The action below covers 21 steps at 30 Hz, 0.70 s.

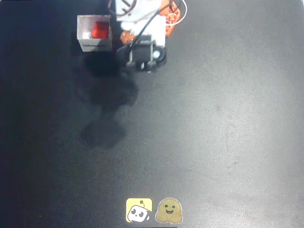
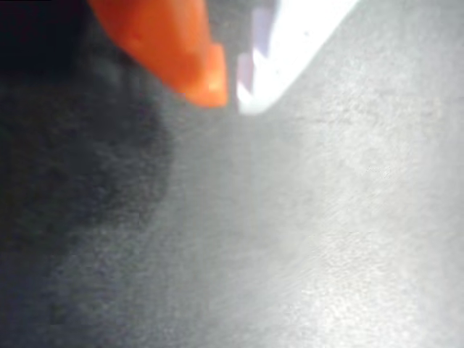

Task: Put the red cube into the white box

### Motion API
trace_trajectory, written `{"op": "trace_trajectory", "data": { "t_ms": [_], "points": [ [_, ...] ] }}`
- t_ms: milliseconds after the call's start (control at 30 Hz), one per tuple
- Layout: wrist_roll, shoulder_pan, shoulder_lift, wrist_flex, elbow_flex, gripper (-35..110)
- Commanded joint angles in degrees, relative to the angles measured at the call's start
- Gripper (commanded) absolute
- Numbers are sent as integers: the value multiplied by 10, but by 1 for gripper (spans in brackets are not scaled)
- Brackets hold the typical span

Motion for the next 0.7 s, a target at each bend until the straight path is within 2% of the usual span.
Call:
{"op": "trace_trajectory", "data": {
  "t_ms": [0, 133, 667],
  "points": [
    [4, -13, 77, -1, 42, 0],
    [4, -18, 207, 11, 123, 0],
    [-4, -25, 207, -40, 272, 0]
  ]
}}
